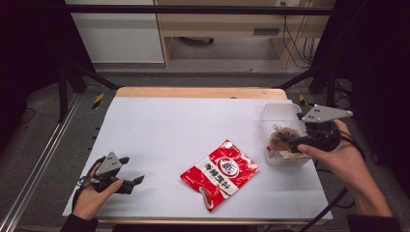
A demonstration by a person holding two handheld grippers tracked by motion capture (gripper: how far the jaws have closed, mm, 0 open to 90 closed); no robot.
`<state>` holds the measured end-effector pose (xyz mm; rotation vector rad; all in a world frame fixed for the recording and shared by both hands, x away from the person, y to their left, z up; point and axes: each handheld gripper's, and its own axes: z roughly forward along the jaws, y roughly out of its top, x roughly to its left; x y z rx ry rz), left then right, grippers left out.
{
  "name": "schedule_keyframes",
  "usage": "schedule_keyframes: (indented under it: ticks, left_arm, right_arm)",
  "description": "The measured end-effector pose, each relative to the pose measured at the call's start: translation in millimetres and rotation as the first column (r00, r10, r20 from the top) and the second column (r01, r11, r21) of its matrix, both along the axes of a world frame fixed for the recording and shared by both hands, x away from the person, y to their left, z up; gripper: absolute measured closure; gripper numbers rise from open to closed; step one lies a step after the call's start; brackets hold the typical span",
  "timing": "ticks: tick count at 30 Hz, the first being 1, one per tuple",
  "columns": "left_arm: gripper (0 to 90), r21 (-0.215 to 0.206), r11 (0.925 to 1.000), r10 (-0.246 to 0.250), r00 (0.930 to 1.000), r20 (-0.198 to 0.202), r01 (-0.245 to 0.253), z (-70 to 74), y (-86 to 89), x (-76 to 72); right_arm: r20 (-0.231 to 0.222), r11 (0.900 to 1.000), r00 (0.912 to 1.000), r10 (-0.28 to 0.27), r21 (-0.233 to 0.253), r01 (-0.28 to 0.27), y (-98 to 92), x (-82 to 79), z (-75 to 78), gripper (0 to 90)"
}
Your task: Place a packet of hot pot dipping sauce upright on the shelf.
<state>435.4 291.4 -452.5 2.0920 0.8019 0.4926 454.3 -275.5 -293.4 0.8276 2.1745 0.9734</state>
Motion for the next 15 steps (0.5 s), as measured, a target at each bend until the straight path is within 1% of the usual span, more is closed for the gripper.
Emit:
schedule_keyframes:
  ticks: [1,3,4,5,6,7,8,9,10,12,13,15]
  left_arm:
    - [10.5,0.001,1.0000,0.001,1.0000,0.001,-0.001,0.0,0.3,0.2]
    - [10.5,0.002,1.0000,0.002,1.0000,0.000,-0.002,0.0,0.4,0.1]
    - [10.5,0.001,1.0000,0.003,1.0000,0.001,-0.003,0.1,0.3,0.0]
    - [10.5,0.001,1.0000,0.001,1.0000,0.000,-0.001,0.1,0.1,-0.1]
    - [10.5,0.002,1.0000,0.001,1.0000,0.000,-0.001,0.1,-0.2,-0.3]
    - [10.5,0.003,1.0000,0.000,1.0000,0.001,0.000,0.2,-0.4,-0.5]
    - [10.5,0.002,1.0000,-0.001,1.0000,0.002,0.001,0.4,-0.7,-1.0]
    - [10.5,0.002,1.0000,-0.001,1.0000,0.002,0.001,0.4,-0.7,-1.0]
    - [10.5,0.003,1.0000,-0.003,1.0000,0.002,0.003,0.4,-0.7,-0.9]
    - [10.5,0.003,1.0000,-0.004,1.0000,0.001,0.004,0.3,-0.6,-0.7]
    - [10.5,0.003,1.0000,-0.004,1.0000,0.001,0.004,0.2,-0.6,-0.6]
    - [10.5,0.003,1.0000,-0.005,1.0000,0.001,0.005,0.1,-0.4,-0.3]
  right_arm:
    - [0.029,1.000,0.9995,0.014,0.008,-0.014,11.1,-10.9,2.0,16.3]
    - [0.042,1.000,0.9988,0.023,0.019,-0.024,23.0,-23.0,2.2,16.6]
    - [0.042,1.000,0.9988,0.023,0.019,-0.024,23.0,-23.0,2.2,16.6]
    - [0.042,1.000,0.9989,0.022,0.005,-0.022,35.0,-32.7,-1.6,16.5]
    - [0.042,1.000,0.9989,0.022,0.005,-0.022,35.0,-32.7,-1.6,16.5]
    - [0.039,0.999,0.9989,0.027,0.018,-0.028,46.3,-40.2,-10.1,17.0]
    - [0.032,0.999,0.9990,0.032,0.015,-0.033,51.8,-42.9,-16.2,17.4]
    - [0.032,0.999,0.9990,0.032,0.015,-0.033,51.8,-42.9,-16.2,17.4]
    - [0.002,0.999,0.9997,0.026,0.023,-0.026,60.7,-46.6,-30.1,18.1]
    - [-0.016,0.998,0.9998,0.012,0.054,-0.011,67.7,-47.7,-45.6,18.1]
    - [-0.016,0.998,0.9998,0.012,0.054,-0.011,67.7,-47.7,-45.6,18.1]
    - [-0.038,0.998,0.9992,0.012,0.068,-0.010,75.1,-46.3,-63.0,16.7]
